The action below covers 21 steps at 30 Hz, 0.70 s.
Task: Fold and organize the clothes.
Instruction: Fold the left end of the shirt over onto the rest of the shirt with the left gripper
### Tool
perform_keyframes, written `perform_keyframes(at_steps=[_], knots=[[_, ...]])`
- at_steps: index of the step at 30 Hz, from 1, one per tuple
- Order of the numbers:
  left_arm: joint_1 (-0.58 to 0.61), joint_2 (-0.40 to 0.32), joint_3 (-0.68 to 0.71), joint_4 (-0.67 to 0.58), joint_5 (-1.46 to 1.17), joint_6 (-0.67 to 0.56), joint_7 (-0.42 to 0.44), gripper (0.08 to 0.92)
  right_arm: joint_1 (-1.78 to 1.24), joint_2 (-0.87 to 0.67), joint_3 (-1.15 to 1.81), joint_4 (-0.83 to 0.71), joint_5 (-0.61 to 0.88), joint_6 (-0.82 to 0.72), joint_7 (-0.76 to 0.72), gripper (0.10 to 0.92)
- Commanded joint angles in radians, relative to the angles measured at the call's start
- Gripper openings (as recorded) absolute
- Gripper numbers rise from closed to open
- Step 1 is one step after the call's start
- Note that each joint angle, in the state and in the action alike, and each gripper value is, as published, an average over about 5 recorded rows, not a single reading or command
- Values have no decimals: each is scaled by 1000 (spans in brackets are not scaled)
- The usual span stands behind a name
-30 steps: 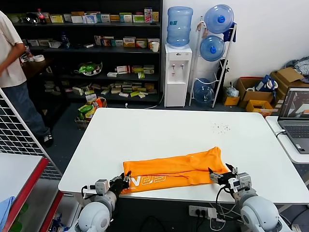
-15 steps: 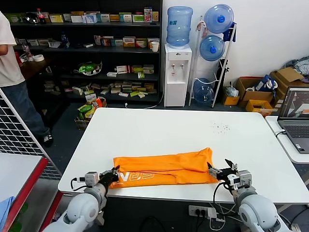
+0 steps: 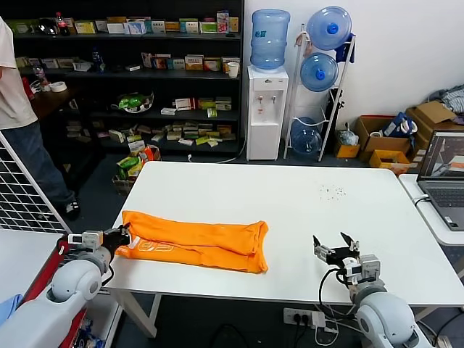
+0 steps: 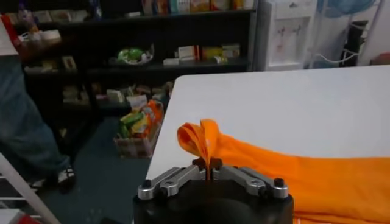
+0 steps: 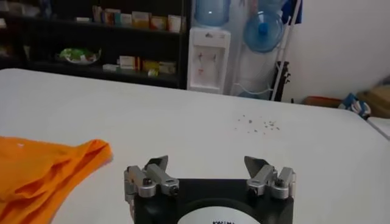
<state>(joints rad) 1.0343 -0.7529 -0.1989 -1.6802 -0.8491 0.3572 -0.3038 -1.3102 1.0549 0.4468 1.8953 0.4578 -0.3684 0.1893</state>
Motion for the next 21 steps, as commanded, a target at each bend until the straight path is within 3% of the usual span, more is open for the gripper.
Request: perform_keyframes(at_steps=[1, 8, 15, 21], knots=[[-23, -97, 90, -238, -105, 61, -86, 112, 8, 79, 9, -54, -145, 228, 15, 823], [-23, -260, 253, -266, -184, 88, -132, 112, -12, 129, 37, -67, -210, 264, 9, 823], [-101, -444, 363, -164, -123, 78, -145, 112, -38, 157, 78, -71, -229, 262, 4, 823], [-148, -549, 388, -87, -91, 66, -148, 113, -62, 171, 96, -75, -242, 262, -3, 823]])
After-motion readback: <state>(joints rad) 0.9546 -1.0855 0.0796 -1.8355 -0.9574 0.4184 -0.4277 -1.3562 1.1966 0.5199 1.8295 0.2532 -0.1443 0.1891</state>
